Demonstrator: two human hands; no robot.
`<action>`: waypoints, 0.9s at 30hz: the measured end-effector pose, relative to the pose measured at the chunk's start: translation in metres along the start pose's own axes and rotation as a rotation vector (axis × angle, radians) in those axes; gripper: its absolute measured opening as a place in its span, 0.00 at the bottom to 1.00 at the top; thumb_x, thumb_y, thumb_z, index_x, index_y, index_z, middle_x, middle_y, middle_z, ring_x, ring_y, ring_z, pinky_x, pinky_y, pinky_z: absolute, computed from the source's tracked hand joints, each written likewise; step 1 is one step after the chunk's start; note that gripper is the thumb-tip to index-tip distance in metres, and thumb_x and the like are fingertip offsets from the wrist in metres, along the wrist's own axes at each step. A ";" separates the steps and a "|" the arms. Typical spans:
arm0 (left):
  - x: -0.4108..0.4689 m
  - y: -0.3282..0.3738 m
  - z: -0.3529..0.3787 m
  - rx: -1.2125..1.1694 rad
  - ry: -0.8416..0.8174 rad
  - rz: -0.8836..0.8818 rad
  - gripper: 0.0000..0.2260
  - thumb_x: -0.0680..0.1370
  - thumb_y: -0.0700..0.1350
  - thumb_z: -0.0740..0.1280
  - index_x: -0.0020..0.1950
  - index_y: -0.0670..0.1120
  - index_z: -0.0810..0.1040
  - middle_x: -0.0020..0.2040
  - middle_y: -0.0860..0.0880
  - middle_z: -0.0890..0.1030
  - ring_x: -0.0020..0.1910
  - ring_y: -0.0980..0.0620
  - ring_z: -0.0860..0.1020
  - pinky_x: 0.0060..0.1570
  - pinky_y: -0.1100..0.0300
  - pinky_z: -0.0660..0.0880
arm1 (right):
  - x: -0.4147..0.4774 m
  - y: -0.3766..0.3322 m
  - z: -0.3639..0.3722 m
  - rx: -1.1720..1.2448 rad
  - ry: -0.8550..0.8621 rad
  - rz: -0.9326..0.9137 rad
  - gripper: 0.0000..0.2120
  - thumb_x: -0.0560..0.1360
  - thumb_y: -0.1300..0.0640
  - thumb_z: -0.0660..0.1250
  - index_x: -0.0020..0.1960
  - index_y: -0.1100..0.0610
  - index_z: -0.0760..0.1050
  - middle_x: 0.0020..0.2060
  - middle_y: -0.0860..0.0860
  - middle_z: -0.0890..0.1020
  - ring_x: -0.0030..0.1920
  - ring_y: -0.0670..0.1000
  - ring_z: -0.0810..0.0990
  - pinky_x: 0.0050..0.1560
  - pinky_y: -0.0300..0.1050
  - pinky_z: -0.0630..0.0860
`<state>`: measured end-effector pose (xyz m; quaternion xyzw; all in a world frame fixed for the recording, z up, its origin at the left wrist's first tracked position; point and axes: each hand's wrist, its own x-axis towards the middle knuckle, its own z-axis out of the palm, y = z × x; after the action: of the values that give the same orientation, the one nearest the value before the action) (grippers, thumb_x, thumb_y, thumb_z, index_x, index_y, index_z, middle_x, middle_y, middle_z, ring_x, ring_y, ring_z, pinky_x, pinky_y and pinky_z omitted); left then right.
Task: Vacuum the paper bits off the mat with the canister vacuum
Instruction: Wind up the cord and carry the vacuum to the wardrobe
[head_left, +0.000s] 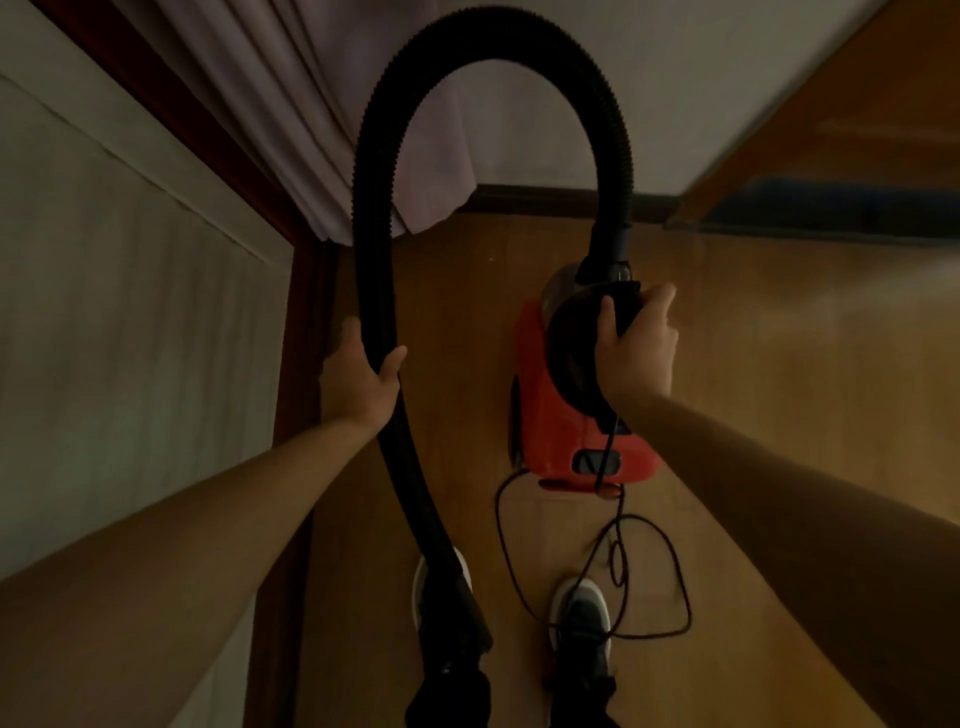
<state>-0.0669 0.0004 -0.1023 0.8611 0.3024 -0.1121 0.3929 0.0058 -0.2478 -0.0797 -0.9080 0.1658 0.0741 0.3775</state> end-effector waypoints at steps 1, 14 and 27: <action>0.005 -0.005 0.006 -0.004 -0.003 -0.003 0.18 0.81 0.50 0.65 0.68 0.45 0.67 0.57 0.48 0.77 0.54 0.51 0.76 0.49 0.59 0.72 | 0.005 0.004 0.007 0.004 0.001 -0.004 0.11 0.82 0.53 0.59 0.57 0.60 0.63 0.39 0.47 0.73 0.32 0.39 0.71 0.25 0.33 0.67; 0.054 -0.025 0.059 0.005 -0.023 -0.001 0.15 0.81 0.48 0.65 0.65 0.46 0.69 0.53 0.53 0.73 0.50 0.55 0.74 0.48 0.60 0.71 | 0.045 0.033 0.069 0.052 0.027 0.035 0.14 0.82 0.53 0.59 0.60 0.62 0.63 0.41 0.48 0.71 0.32 0.41 0.71 0.25 0.32 0.68; 0.097 -0.034 0.085 -0.010 0.025 -0.114 0.17 0.81 0.49 0.65 0.67 0.47 0.67 0.63 0.46 0.77 0.59 0.46 0.78 0.50 0.58 0.73 | 0.059 0.053 0.090 -0.008 0.054 -0.032 0.12 0.82 0.51 0.58 0.56 0.60 0.62 0.36 0.45 0.71 0.31 0.43 0.74 0.24 0.36 0.72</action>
<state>-0.0076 -0.0033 -0.2213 0.8420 0.3563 -0.1218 0.3864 0.0415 -0.2333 -0.1928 -0.9137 0.1609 0.0441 0.3705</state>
